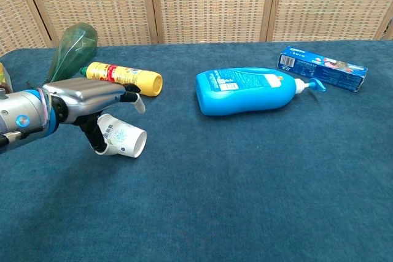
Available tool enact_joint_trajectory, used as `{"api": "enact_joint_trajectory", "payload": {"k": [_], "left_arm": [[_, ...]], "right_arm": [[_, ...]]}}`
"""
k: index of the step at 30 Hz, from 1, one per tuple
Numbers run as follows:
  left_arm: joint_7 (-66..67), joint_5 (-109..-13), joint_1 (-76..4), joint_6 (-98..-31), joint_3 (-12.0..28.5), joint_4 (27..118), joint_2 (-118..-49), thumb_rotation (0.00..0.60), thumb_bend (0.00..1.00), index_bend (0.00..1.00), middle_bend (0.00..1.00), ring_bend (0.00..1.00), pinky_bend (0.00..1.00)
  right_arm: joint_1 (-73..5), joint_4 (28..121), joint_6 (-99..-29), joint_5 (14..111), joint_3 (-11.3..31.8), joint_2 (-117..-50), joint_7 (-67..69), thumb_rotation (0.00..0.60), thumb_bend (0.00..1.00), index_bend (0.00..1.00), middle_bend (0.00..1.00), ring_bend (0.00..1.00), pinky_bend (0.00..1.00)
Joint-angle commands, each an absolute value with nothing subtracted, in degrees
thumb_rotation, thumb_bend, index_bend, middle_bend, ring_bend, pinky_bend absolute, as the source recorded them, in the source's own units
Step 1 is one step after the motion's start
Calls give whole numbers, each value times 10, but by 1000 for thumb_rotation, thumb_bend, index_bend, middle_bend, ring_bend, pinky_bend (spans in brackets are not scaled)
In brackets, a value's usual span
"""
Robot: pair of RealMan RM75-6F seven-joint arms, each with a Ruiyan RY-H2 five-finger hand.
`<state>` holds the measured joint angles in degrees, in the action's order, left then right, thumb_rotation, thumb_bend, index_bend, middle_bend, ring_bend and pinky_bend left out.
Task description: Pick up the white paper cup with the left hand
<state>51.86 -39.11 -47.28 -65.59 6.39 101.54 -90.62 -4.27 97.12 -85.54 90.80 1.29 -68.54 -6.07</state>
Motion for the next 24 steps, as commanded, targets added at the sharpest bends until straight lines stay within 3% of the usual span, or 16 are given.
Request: {"api": "enact_joint_trajectory", "payload": {"k": [1,7,24], "left_arm": [[533,-382,-482,-664,60,1013,-919,594,258,230,0,0,0],[562,-365,-494,-678,56,1008,-935,598,262,320,0,0,0],[601,-363,-511,-703,42,960,-978,600,266,318,0,0,0]], "right_arm": [[-43,971,-856,908,13,-685,-60,600,0,0,0,0,0],[-42,973,-856,905,14,-684,-57,600,0,0,0,0,0],[-41,975,-856,905,13,-681,-50,600,0,0,0,0,0]]}}
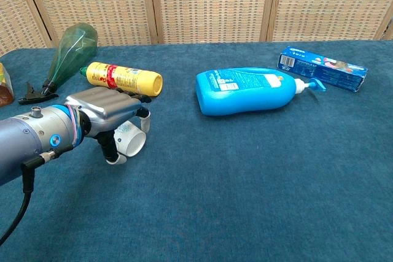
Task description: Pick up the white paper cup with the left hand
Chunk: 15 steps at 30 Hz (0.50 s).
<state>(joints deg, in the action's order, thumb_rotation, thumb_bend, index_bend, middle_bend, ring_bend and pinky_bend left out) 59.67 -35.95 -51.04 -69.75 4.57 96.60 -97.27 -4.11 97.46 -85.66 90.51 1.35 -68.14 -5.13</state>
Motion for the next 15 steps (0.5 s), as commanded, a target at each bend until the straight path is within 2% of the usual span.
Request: {"api": "enact_joint_trajectory", "payload": {"k": [1,7,15], "left_arm": [[602,-365,-510,-708,41,955,-981,600,272,333,0,0,0],[596,-385,-501,-724,37,940,-995,600,384,414,0,0,0],[582,-397,-492,-725,41,945,-989,600,402,427,0,0,0]], "right_arm": [[-41,975,-856,906,13,-681,-50,600,0,0,0,0,0],[-41,974,-855,908,12,-683,-51,600,0,0,0,0,0],[-42,973,-855,909,11,-683,-52,600,0,0,0,0,0]]}}
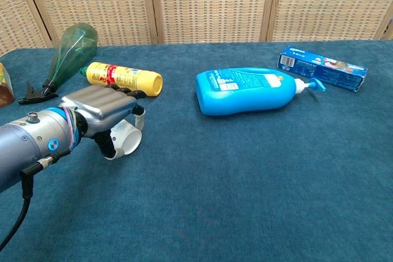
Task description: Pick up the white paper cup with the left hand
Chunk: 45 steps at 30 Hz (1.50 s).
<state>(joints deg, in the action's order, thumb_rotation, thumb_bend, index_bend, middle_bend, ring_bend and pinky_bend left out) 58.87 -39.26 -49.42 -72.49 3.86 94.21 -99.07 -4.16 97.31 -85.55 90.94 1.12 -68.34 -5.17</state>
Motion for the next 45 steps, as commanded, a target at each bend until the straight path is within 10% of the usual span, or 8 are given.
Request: {"api": "enact_joint_trajectory", "payload": {"k": [1,22,45], "left_arm": [[575,-401,-490,-724,43,949,-987,600,402,428,0,0,0],[-43,-583,-332,-602,96,961,-914,600,392,469,0,0,0],[-277,-697,-309,-523,86,857,-934,600,366,452,0,0,0]], "right_arm": [[-42,973,-856,909,11,-683,-51,600,0,0,0,0,0],[-42,968,-852,910,8,-694,-72,600,0,0,0,0,0],[-45,966,-843,909,5,-698,-76,600,0,0,0,0,0]]}}
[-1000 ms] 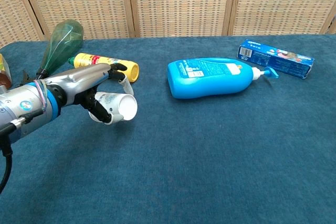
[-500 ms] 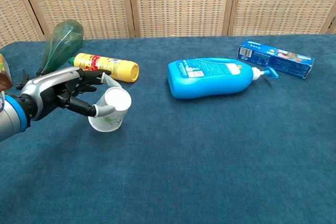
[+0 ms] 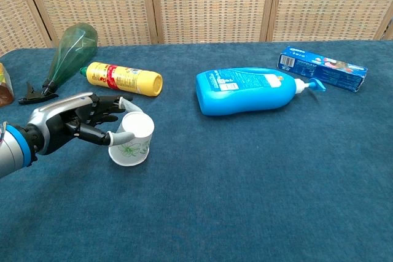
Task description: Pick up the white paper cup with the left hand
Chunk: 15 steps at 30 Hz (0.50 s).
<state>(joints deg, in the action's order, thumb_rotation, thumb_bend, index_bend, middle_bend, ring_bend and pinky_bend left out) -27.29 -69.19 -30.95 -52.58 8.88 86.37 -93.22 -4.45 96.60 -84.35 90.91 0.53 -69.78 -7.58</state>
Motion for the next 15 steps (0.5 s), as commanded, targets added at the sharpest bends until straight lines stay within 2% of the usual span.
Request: {"api": "enact_joint_trajectory", "payload": {"k": [1,3,9,15], "left_arm": [[-278,-701,-308,-523,85,853,-934,600,365,442,0,0,0],[-281,-712,-308,-522,81,849,-932,600,361,411,0,0,0],[-285,-740,-306,-524,69,839,-916,600,322,221,0,0,0],[-276,-748,-296,-539,63,830,-910,597,318,155,0,0,0]], "right_arm": [[-45,966,-843,909,5,-698,-76,600,0,0,0,0,0],[-45,966,-843,909,5,-698,-76,600,0,0,0,0,0],[-45,964,-843,910,5,-700,-79,600,0,0,0,0,0],[-45,965,-844,910,5,-699,-79,600,0,0,0,0,0]]}}
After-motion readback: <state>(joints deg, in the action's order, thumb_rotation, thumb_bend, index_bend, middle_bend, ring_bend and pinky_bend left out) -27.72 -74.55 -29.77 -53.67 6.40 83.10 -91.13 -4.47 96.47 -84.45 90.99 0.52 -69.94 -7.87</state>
